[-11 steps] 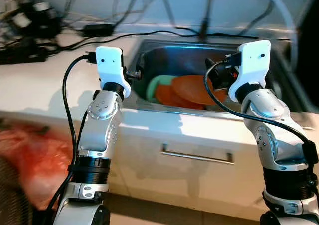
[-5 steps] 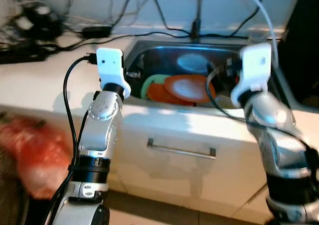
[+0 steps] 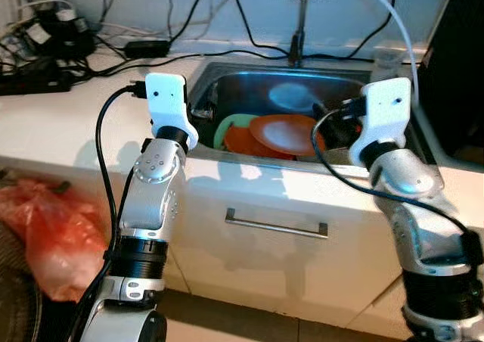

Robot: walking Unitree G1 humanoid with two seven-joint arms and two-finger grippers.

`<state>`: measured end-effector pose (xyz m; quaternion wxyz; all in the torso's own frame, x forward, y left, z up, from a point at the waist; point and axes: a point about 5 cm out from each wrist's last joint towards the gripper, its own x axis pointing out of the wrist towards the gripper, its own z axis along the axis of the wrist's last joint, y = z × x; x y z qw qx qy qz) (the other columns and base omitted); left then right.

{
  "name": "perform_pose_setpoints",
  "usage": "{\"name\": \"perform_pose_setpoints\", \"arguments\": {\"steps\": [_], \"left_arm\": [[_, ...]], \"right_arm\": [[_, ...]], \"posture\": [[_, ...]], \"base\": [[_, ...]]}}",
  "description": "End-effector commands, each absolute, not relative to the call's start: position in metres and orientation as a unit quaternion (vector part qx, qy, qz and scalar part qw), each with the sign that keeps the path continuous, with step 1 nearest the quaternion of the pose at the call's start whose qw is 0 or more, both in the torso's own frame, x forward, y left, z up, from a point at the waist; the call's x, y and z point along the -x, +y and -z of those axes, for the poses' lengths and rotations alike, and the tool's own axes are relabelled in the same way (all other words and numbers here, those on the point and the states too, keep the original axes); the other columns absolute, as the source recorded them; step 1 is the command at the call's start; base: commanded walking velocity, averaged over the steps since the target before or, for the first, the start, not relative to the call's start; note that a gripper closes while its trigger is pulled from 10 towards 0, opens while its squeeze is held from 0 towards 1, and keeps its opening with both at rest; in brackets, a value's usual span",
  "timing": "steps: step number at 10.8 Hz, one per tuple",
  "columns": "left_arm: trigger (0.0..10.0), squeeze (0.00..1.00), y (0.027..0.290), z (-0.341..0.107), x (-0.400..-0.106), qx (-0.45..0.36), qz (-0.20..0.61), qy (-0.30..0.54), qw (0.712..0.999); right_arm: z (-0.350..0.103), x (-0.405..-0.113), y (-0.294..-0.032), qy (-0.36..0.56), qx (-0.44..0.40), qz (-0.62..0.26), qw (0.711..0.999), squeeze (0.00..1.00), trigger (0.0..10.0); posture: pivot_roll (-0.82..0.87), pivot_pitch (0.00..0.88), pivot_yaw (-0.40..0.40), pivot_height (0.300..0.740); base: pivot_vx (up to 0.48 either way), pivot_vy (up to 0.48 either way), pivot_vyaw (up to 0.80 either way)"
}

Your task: Kitchen organization

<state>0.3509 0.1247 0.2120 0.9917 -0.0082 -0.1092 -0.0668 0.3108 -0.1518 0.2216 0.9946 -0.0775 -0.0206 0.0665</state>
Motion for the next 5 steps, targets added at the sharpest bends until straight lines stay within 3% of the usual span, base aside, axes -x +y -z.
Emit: {"name": "perform_pose_setpoints", "arguments": {"steps": [1,5], "left_arm": [[10.0,0.00,0.1267,-0.2052,-0.3514,0.008,0.065,-0.093,0.994],[10.0,0.00,0.1262,-0.2041,-0.3522,0.008,0.067,-0.089,0.994]], "right_arm": [[-0.2229,-0.3087,-0.1494,-0.027,0.078,-0.070,0.994,0.00,10.0],[-0.2233,-0.3093,-0.1497,-0.029,0.077,-0.065,0.995,0.00,10.0]], "posture": [[-0.06,0.000,0.067,0.740],[-0.05,0.000,0.071,0.740]], "base": [[-0.319,0.000,0.00],[-0.322,0.000,0.00]]}}
